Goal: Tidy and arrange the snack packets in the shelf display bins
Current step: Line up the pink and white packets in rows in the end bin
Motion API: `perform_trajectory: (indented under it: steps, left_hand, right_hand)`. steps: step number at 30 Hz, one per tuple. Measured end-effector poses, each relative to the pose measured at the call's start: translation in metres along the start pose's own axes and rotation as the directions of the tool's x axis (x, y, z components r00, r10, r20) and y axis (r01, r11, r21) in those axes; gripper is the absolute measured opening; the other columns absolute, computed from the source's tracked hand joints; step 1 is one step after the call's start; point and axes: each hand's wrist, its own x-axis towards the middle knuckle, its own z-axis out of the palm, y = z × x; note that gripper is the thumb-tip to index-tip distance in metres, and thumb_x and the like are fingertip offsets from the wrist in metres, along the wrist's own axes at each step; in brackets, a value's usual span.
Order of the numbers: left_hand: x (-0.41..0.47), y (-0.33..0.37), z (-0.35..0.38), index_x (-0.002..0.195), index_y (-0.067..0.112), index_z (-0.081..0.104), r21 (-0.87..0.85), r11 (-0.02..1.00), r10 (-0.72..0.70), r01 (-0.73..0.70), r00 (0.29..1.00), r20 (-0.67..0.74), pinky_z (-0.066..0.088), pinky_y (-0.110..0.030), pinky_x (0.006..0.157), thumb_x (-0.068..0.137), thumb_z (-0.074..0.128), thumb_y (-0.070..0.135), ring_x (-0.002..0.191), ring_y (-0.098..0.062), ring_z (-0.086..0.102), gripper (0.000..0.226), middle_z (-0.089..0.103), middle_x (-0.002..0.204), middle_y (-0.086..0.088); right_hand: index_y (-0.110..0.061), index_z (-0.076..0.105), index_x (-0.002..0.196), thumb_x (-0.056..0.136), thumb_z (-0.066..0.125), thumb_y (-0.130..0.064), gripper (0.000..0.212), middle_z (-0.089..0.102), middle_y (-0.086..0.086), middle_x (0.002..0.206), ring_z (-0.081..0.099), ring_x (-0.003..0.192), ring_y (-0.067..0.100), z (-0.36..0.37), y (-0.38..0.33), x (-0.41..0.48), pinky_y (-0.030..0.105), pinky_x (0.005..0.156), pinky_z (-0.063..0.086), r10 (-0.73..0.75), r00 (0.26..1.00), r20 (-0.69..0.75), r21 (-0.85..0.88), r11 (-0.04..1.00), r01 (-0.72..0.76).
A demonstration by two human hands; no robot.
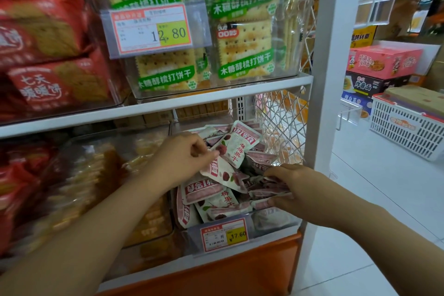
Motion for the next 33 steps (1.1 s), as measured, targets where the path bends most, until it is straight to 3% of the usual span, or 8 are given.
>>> perform_trajectory:
  steps: [5,9,15,20,23,27,31,33]
  left_hand:
    - [0.002,0.011,0.018,0.123,0.029,0.053,0.096,0.995,-0.026,0.012,0.988,0.149,0.033,-0.019,0.087,0.081,0.07,0.034,0.114,-0.01,0.046,0.046,0.042,0.132,0.004]
    - [0.003,0.014,0.02,0.118,0.03,0.058,0.019,1.0,0.015,-0.02,0.979,0.204,0.031,-0.014,0.084,0.087,0.063,0.014,0.109,-0.006,0.048,0.036,0.044,0.126,0.007]
    - [-0.017,0.018,-0.011,0.089,0.029,0.066,-0.162,0.975,0.111,-0.153,0.965,-0.239,0.036,-0.004,0.083,0.087,0.05,-0.006,0.097,0.006,0.051,0.038,0.055,0.109,0.013]
    - [-0.014,-0.003,-0.014,0.09,0.008,0.071,0.095,0.956,0.286,-0.276,0.822,-0.493,0.045,-0.018,0.09,0.081,0.054,-0.011,0.095,-0.012,0.059,0.027,0.061,0.102,0.0]
    - [-0.005,-0.016,-0.006,0.092,0.003,0.07,0.324,0.894,0.427,-0.31,0.808,-0.405,0.056,-0.042,0.078,0.073,0.064,-0.013,0.09,-0.028,0.064,0.025,0.064,0.102,-0.009]
    - [0.012,-0.021,-0.005,0.094,0.005,0.069,0.508,0.794,0.511,-0.333,0.819,-0.262,0.054,-0.042,0.068,0.065,0.072,-0.014,0.079,-0.032,0.066,0.034,0.065,0.103,-0.011]
    - [0.029,-0.017,-0.001,0.132,0.024,0.049,0.566,0.813,0.212,-0.137,0.975,-0.069,0.053,-0.036,0.071,0.082,0.06,-0.002,0.103,-0.035,0.06,0.058,0.023,0.154,-0.008]
    - [0.038,-0.017,0.005,0.14,0.027,0.04,0.57,0.809,0.113,-0.143,0.99,0.089,0.052,-0.038,0.082,0.084,0.058,0.003,0.118,-0.034,0.052,0.063,0.015,0.157,-0.007]
  right_hand:
    - [-0.03,0.044,0.13,0.089,0.057,-0.039,0.045,0.056,-0.007,0.121,0.054,0.101,0.014,0.001,0.001,0.0,0.022,0.082,0.045,0.003,1.0,0.004,0.004,1.0,-0.003]
    - [-0.03,0.044,0.129,0.088,0.058,-0.039,0.045,0.057,-0.006,0.12,0.055,0.1,0.014,0.002,0.002,0.0,0.022,0.082,0.046,0.001,1.0,-0.004,0.013,1.0,-0.001]
    - [-0.029,0.044,0.131,0.087,0.06,-0.038,0.048,0.056,-0.007,0.12,0.054,0.102,0.014,0.003,0.003,0.0,0.024,0.085,0.046,0.005,1.0,-0.016,0.035,0.999,-0.004]
    - [-0.028,0.047,0.129,0.086,0.061,-0.036,0.046,0.058,-0.005,0.118,0.055,0.1,0.015,0.001,0.0,0.0,0.023,0.082,0.045,0.021,1.0,-0.011,0.039,0.999,-0.021]
    - [-0.028,0.047,0.129,0.086,0.061,-0.035,0.045,0.058,-0.005,0.118,0.055,0.1,0.015,0.001,-0.002,0.0,0.023,0.082,0.045,0.031,0.999,-0.012,0.039,0.999,-0.031]
    - [-0.028,0.047,0.128,0.086,0.061,-0.036,0.046,0.058,-0.005,0.117,0.054,0.098,0.014,0.003,0.0,0.001,0.021,0.079,0.043,0.031,0.999,-0.02,0.041,0.999,-0.03]
    - [-0.028,0.046,0.129,0.086,0.061,-0.037,0.046,0.057,-0.006,0.117,0.053,0.098,0.013,0.003,0.003,0.001,0.02,0.079,0.042,0.024,0.999,-0.022,0.04,0.999,-0.023]
    - [-0.028,0.046,0.129,0.086,0.061,-0.037,0.047,0.057,-0.006,0.117,0.052,0.098,0.012,0.004,0.003,0.001,0.019,0.079,0.041,0.016,1.0,-0.023,0.04,0.999,-0.015]
